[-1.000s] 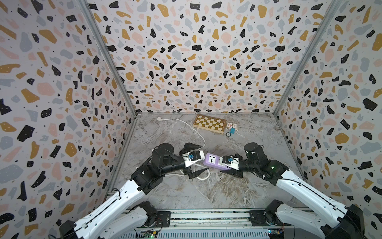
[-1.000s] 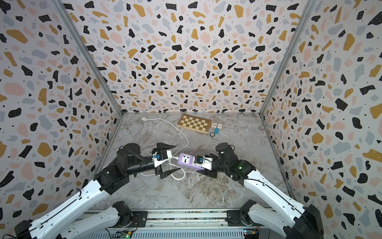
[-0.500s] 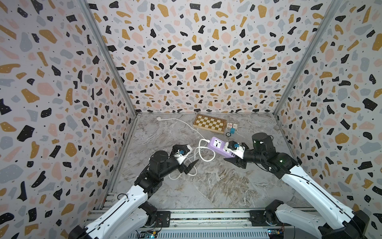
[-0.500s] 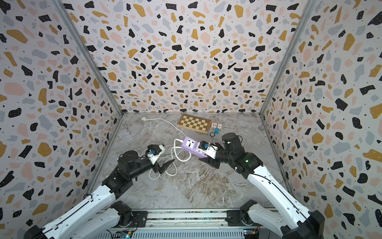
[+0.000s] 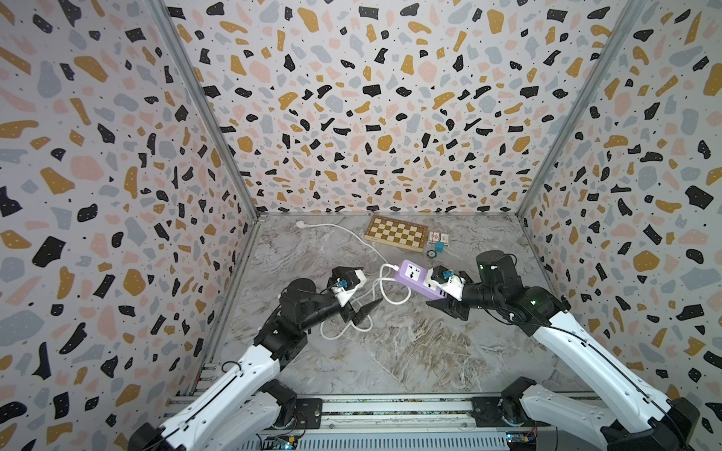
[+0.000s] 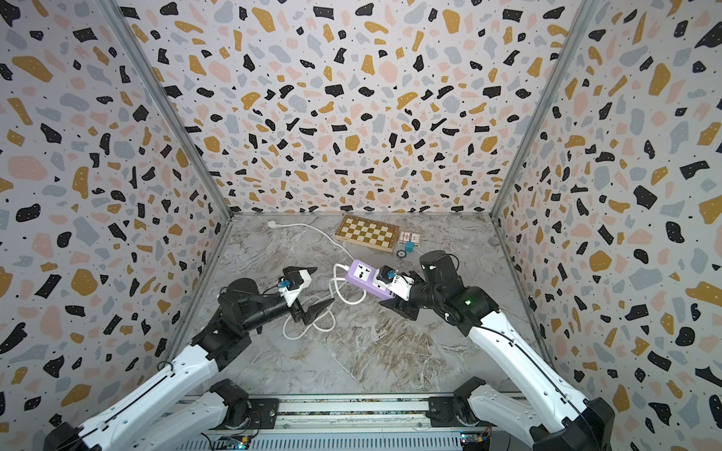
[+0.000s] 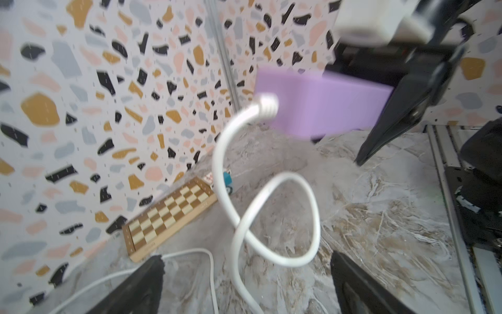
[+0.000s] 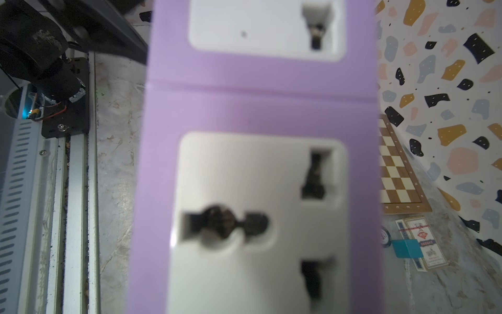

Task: Wrap the cord around the power strip
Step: Adjust the power strip at the center of the board.

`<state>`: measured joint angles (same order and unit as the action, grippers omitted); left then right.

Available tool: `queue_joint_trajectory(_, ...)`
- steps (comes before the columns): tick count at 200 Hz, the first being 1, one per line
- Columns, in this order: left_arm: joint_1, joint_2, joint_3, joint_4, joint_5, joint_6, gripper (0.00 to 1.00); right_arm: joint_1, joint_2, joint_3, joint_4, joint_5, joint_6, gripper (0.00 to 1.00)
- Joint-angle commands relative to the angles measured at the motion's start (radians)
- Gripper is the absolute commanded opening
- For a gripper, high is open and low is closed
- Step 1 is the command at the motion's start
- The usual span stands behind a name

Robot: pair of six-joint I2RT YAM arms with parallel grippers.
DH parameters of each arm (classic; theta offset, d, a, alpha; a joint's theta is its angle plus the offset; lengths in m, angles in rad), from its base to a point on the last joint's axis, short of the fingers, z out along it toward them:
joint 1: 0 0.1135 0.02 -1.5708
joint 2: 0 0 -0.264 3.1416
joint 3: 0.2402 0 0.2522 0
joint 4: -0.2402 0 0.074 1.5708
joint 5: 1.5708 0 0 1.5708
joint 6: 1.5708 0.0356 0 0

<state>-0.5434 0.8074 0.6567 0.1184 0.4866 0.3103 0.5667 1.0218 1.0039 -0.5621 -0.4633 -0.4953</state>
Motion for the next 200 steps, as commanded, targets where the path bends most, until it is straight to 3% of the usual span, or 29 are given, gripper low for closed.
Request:
queue_joint_trajectory(1,0.003,-0.046,0.142,-0.350,0.125,0.197,0.98,-0.004,-0.008,0.021,-0.018,-0.002,-0.033,0.20)
queue_joint_trajectory(34,-0.001,0.027,0.305,-0.561,0.248,0.255,1.00,0.001,0.019,0.022,-0.058,-0.002,-0.074,0.20)
queue_joint_trajectory(84,-0.078,0.196,0.434,-0.687,0.263,0.367,0.99,0.104,0.042,0.029,-0.104,0.011,-0.144,0.19)
queue_joint_trajectory(130,-0.128,0.279,0.458,-0.675,0.233,0.382,0.98,0.152,0.079,0.053,-0.125,0.014,-0.167,0.19)
queue_joint_trajectory(170,-0.148,0.324,0.463,-0.683,0.231,0.388,0.85,0.167,0.092,0.071,-0.116,0.009,-0.191,0.20)
queue_joint_trajectory(200,-0.153,0.345,0.457,-0.666,0.219,0.379,0.81,0.176,0.096,0.076,-0.112,0.006,-0.205,0.20)
